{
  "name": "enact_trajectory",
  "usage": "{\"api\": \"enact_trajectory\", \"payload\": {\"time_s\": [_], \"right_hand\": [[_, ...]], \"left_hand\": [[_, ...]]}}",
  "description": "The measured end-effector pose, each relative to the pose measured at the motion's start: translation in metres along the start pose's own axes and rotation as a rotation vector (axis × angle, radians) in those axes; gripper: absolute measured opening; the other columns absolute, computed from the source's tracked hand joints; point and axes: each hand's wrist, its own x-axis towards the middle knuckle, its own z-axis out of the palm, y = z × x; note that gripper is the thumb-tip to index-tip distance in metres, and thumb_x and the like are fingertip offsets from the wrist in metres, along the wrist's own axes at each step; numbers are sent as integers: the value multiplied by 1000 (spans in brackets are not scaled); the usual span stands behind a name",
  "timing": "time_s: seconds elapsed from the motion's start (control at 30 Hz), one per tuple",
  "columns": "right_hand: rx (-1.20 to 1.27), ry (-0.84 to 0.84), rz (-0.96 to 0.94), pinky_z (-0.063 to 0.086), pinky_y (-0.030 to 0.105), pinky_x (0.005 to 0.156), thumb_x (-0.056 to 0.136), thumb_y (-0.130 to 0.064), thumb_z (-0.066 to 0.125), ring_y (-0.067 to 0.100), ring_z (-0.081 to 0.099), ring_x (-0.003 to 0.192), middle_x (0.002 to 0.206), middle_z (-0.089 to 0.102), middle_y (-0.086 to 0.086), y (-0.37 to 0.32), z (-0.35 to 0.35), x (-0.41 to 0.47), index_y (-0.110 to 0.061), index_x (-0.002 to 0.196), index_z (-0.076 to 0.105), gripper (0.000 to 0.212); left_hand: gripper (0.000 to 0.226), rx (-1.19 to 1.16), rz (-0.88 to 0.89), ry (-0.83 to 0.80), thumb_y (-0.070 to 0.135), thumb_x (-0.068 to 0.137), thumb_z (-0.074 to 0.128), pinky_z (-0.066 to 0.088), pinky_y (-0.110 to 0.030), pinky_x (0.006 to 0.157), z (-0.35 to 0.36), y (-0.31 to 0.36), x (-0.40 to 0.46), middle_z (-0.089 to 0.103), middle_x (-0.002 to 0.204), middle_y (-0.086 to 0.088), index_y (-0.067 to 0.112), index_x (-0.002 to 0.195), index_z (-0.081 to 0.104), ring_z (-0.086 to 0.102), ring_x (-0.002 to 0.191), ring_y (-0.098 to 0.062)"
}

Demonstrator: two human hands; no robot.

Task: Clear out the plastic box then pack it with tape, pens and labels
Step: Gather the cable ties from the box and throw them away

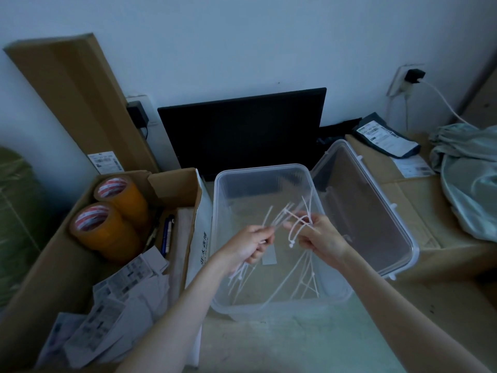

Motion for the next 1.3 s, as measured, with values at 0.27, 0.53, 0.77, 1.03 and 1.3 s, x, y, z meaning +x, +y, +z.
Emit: {"api": "enact_trajectory", "payload": {"time_s": [0.27, 0.53, 0.77, 1.03, 1.3], "right_hand": [[160, -16, 35, 13, 16, 36, 89, -9, 60, 5, 19, 38, 48, 29, -7, -2, -3, -1, -6, 84, 54, 8], [475, 71, 48, 31, 19, 42, 99, -5, 34, 6, 35, 40, 52, 45, -3, 0, -5, 10, -14, 72, 44, 30], [699, -35, 18, 49, 25, 52, 104, -24, 27, 9, 31, 38, 46, 27, -6, -3, -13, 8, -15, 69, 40, 39], [371, -22, 67, 13, 14, 33, 101, -14, 35, 5, 15, 35, 49, 19, -6, -3, -10, 3, -21, 65, 33, 37], [333, 2, 100, 12, 15, 34, 92, -3, 45, 7, 13, 36, 52, 15, -4, 2, -11, 6, -19, 62, 50, 34]], "left_hand": [[33, 214, 58, -71, 28, 102, 38, 17, -18, 40, 14, 11, 0, 29, 50, 10, 15, 74, 49, 22, 40, -5], [30, 132, -42, -223, 25, 103, 36, 22, -15, 42, 11, 8, 1, 30, 57, 7, 13, 84, 55, 26, 45, -4], [39, 176, -125, -179, 33, 102, 36, 51, -21, 63, -3, 3, -2, 61, 73, 1, 4, 99, 62, 59, 64, -8], [49, 219, 26, 267, 46, 100, 28, 38, -27, 87, -38, 2, -8, 50, 72, 8, 16, 94, 66, 47, 74, -7], [21, 138, 20, 232, 24, 100, 43, 40, -22, 65, -65, 15, -11, 47, 72, 2, 9, 91, 55, 43, 64, -10]]}}
